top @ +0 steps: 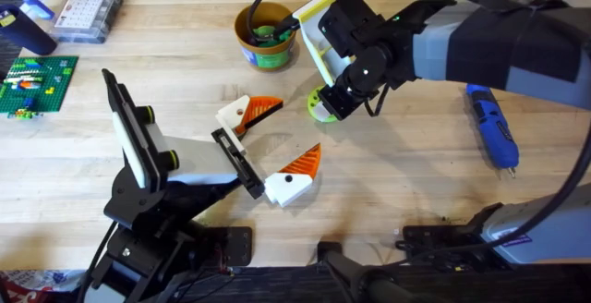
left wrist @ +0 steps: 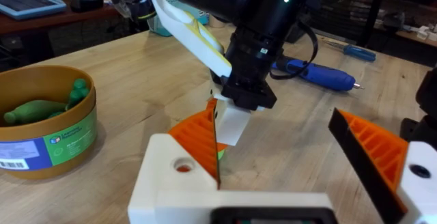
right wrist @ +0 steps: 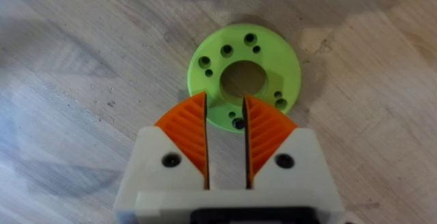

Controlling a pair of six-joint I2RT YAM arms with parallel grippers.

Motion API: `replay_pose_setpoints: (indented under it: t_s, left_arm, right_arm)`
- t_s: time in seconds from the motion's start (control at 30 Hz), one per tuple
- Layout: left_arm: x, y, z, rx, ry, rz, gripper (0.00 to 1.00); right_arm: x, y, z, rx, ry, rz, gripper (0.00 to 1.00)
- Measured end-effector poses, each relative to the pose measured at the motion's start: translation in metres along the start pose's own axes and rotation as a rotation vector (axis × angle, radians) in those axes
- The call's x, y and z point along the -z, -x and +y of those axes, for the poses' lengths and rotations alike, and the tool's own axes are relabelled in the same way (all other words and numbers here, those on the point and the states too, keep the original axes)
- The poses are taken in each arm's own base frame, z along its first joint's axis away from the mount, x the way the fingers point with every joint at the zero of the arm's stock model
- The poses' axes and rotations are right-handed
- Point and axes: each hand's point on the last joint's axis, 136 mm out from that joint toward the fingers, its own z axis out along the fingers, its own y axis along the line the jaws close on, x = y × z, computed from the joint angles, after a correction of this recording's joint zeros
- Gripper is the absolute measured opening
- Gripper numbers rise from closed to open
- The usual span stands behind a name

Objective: Pick up the gripper from the table and insert it into the empty holder that is missing its gripper. Then pick up a screw, insert it into the mounting hole, and use the screwdriver to tighten it. Finally, clean up the table by picking up the vegetable and placing it into the bucket.

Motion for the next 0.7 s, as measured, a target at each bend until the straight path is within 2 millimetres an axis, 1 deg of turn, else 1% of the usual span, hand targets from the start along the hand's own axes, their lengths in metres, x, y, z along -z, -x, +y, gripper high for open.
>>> replay_pose_setpoints:
  t_s: [0.3,0.4,0.47,0.57,0.7]
  left_arm:
    - [0.000,0.000,0.000,0.001,0.000,0.000,0.991]
    - [0.000,0.000,0.000,0.001,0.000,0.001,0.991]
    - [0.000,0.000,0.000,0.001,0.000,0.000,0.991]
    - [0.000,0.000,0.000,0.001,0.000,0.001,0.991]
    - [0.000,0.000,0.000,0.001,0.000,0.000,0.991]
  right_arm:
    - [0.001,-0.001,-0.003,0.000,-0.017,0.004,0.253]
    - [0.004,0.004,-0.006,0.000,-0.036,-0.006,0.253]
    - [0.011,0.009,-0.008,-0.001,-0.045,-0.025,0.253]
    - [0.028,0.013,-0.009,-0.002,-0.053,-0.047,0.253]
    - [0.055,0.012,-0.011,-0.011,-0.061,-0.067,0.250]
